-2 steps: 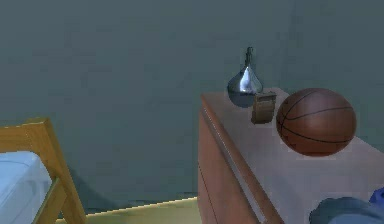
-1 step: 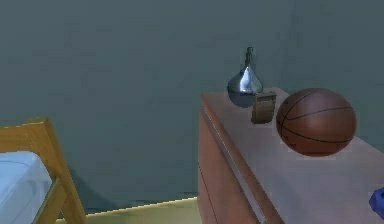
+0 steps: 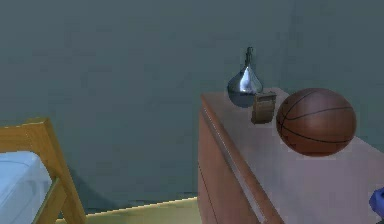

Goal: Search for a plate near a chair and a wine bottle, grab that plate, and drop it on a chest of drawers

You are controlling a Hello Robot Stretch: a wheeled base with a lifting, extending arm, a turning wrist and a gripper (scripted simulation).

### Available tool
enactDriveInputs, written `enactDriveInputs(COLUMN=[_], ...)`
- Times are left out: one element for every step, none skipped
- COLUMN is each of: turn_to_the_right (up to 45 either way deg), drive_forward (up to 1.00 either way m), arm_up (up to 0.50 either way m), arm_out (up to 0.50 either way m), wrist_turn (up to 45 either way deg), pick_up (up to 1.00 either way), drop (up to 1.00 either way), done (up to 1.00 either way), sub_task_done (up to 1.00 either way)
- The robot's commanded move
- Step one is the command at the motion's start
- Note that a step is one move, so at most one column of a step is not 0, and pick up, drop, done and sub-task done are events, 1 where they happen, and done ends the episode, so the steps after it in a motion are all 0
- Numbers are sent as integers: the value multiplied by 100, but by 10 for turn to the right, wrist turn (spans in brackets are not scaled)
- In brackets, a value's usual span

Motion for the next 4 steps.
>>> enactDriveInputs(turn_to_the_right=[0, 0, 0, 0], drive_forward=[0, 0, 0, 0], arm_up=[0, 10, 0, 0], arm_out=[0, 0, -8, 0], wrist_turn=[0, 0, 0, 0], pick_up=[0, 0, 0, 0], drop=[100, 0, 0, 0], done=[0, 0, 0, 100], sub_task_done=[0, 0, 0, 0])
